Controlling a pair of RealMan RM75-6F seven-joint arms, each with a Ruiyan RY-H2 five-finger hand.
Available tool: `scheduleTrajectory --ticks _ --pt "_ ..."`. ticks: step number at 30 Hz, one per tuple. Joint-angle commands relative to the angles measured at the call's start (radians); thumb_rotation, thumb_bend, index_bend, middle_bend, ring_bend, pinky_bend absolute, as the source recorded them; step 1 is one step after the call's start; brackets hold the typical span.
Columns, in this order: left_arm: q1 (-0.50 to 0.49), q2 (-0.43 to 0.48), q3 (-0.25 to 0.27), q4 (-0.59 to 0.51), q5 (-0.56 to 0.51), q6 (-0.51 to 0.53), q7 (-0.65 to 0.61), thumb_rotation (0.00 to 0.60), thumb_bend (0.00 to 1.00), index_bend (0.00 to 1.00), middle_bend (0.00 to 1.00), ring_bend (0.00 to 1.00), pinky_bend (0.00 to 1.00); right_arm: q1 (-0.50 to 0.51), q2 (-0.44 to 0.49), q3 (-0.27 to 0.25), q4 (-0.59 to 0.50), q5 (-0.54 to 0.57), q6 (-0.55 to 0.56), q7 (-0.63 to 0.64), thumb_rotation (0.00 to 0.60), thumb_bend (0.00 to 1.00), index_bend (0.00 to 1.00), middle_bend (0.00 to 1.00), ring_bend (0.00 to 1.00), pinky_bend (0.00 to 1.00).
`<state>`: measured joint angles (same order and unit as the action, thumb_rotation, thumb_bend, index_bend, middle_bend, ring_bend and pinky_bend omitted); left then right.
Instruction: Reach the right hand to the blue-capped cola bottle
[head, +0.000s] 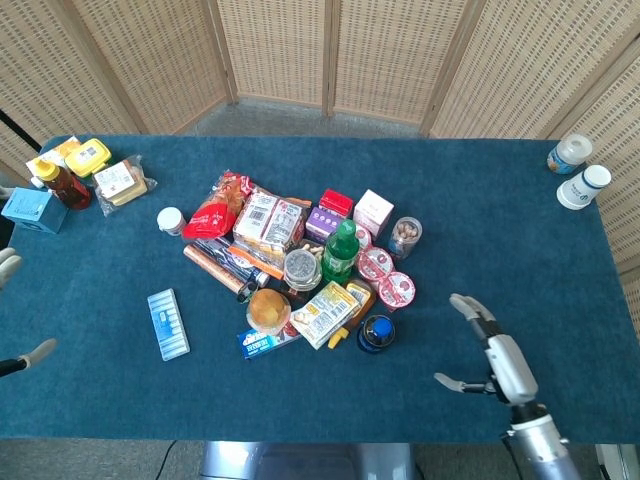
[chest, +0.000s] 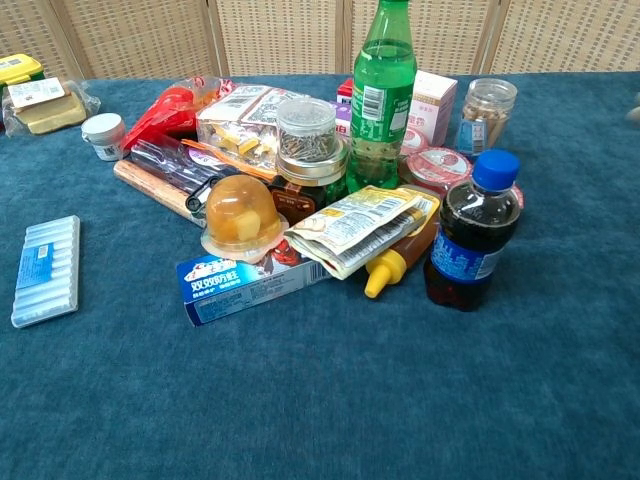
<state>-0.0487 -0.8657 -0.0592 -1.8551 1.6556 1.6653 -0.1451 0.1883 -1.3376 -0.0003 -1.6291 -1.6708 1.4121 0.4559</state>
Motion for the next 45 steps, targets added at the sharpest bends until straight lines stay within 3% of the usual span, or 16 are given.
scheduleTrajectory --ticks 1,27,29,30,34,37,45 --pt "0.0 0.001 -0.002 0.002 -0.004 0.001 -0.004 0.6 0.13 0.0 0.0 0.0 0.0 0.037 -0.045 0.014 0.002 0.028 -0.054 -0.023 0.6 0.0 0.0 0.0 0.0 0.0" --pt "-0.004 0.006 -0.011 0.017 -0.027 -0.009 -0.031 0.6 0.13 0.0 0.0 0.0 0.0 0.14 -0.239 0.082 0.026 0.163 -0.185 -0.084 0.6 0.0 0.0 0.01 0.0 0.0" --pt "-0.004 0.006 -0.011 0.016 -0.027 -0.008 -0.028 0.6 0.13 0.0 0.0 0.0 0.0 0.141 -0.258 0.091 0.034 0.172 -0.177 -0.087 0.6 0.0 0.0 0.09 0.05 0.0" --pt "-0.003 0.005 -0.011 0.016 -0.027 -0.008 -0.026 0.6 0.13 0.0 0.0 0.0 0.0 0.141 -0.27 0.096 0.042 0.177 -0.17 -0.095 0.6 0.0 0.03 0.19 0.13 0.02" --pt "-0.002 0.006 -0.01 0.014 -0.032 -0.011 -0.017 0.6 0.13 0.0 0.0 0.0 0.0 0.141 -0.295 0.102 0.055 0.189 -0.161 -0.114 0.6 0.0 0.26 0.48 0.39 0.18" --pt "-0.002 0.011 -0.008 0.005 -0.045 -0.023 -0.007 0.6 0.13 0.0 0.0 0.0 0.0 0.138 -0.306 0.103 0.061 0.195 -0.155 -0.118 0.6 0.0 0.39 0.62 0.5 0.22" --pt "-0.002 0.013 -0.009 -0.002 -0.046 -0.025 -0.003 0.6 0.13 0.0 0.0 0.0 0.0 0.124 -0.309 0.106 0.059 0.181 -0.107 -0.117 0.6 0.0 0.51 0.73 0.59 0.22"
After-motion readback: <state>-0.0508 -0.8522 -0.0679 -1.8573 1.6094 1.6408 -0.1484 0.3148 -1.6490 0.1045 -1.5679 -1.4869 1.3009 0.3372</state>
